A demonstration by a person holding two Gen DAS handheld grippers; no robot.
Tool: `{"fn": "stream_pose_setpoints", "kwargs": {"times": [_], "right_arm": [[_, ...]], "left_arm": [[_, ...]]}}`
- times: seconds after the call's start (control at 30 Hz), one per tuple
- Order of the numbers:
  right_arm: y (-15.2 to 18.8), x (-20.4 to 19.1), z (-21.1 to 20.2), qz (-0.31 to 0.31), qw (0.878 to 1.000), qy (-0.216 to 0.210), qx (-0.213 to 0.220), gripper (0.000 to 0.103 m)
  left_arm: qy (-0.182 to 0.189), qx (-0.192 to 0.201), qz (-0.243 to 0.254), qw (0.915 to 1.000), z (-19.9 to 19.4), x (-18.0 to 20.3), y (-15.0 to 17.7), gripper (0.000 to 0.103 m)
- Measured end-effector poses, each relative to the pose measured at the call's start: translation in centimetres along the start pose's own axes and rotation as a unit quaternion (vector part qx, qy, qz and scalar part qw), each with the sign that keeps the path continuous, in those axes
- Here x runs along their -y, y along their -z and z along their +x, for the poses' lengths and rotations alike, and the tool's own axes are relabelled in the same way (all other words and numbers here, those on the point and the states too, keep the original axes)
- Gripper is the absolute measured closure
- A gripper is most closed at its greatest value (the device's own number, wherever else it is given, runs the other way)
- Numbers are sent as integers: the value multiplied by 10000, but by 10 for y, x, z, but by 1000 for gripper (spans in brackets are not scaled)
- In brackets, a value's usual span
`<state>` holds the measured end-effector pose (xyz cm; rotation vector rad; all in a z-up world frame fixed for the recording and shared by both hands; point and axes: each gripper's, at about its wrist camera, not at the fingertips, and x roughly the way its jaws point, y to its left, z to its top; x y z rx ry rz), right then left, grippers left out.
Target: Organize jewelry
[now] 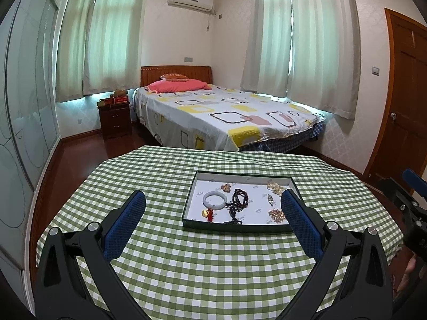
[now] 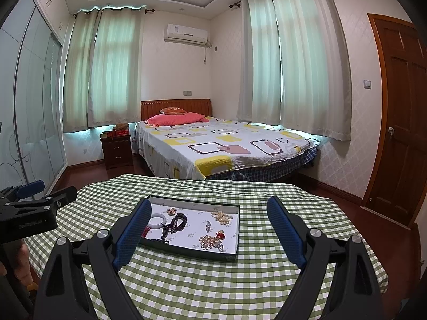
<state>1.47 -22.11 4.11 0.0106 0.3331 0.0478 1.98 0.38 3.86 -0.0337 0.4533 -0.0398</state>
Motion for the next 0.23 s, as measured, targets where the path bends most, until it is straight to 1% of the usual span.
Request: {"fn": "stream_pose_setpoints", "kwargs": {"times": [0.07, 0.23], "right_arm": [[2, 1, 2, -1, 10000, 19, -32, 17], [9, 8, 17, 88, 9998, 38, -194, 17]], "left_arm": [[-56, -44, -2, 10000, 5, -3, 1, 4], [-123, -309, -69, 9994, 29, -10, 7, 4]]}}
